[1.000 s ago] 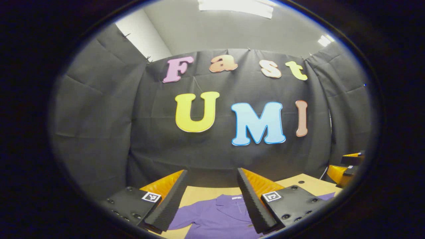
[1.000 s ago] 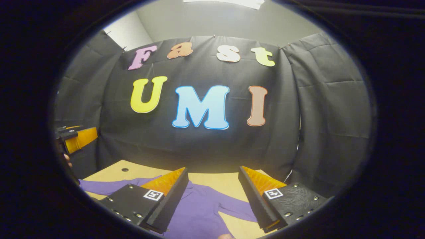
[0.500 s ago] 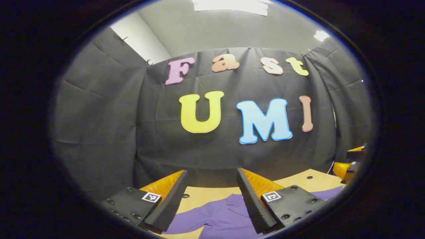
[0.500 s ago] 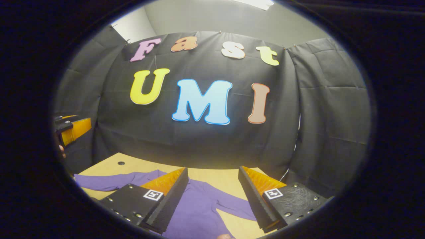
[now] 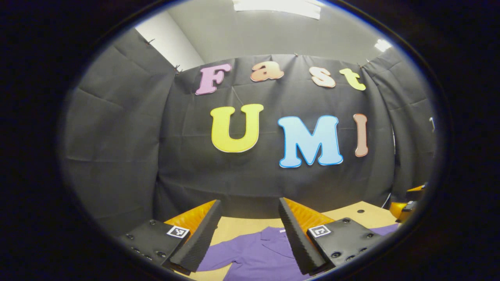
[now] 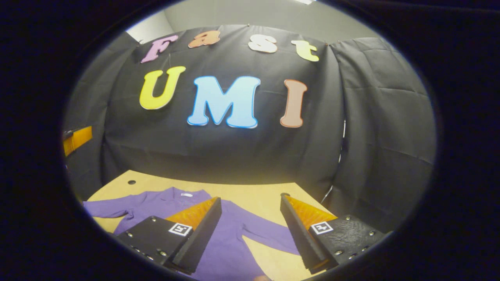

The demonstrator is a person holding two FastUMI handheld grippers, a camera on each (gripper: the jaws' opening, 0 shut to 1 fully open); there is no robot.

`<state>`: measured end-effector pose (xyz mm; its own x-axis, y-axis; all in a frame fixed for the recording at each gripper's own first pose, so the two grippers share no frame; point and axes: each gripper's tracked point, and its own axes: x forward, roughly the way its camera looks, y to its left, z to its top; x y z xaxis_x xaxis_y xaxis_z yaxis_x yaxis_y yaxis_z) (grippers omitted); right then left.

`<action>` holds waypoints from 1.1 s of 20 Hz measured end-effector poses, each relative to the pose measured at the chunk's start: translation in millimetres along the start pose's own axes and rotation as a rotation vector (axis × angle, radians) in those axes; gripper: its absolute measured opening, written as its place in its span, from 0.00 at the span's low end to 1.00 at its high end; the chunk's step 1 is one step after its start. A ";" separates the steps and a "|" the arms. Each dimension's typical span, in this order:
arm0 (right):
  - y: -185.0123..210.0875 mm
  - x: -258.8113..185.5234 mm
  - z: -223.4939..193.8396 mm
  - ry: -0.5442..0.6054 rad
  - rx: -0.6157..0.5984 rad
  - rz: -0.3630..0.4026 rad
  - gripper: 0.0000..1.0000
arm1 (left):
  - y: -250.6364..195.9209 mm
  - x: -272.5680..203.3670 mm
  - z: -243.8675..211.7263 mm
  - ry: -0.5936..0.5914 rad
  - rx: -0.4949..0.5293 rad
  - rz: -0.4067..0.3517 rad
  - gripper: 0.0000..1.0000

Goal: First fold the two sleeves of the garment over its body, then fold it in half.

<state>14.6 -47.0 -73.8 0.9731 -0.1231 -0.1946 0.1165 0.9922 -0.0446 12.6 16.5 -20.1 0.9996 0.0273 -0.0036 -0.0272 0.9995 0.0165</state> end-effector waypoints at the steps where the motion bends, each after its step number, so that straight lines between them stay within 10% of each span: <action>1: -11.5 3.1 -8.0 0.019 0.004 -0.023 0.95 | 1.0 1.3 -0.1 -0.003 0.007 0.005 0.92; 22: -183.4 47.8 -206.6 0.483 0.234 -0.334 0.95 | -2.3 -6.7 -33.1 0.060 0.033 0.150 0.92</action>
<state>-1.3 -239.1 -277.4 0.6839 -0.3682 -0.6298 0.4921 0.8701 0.0257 5.8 14.6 -53.1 0.9822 0.1785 -0.0579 -0.1755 0.9830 0.0544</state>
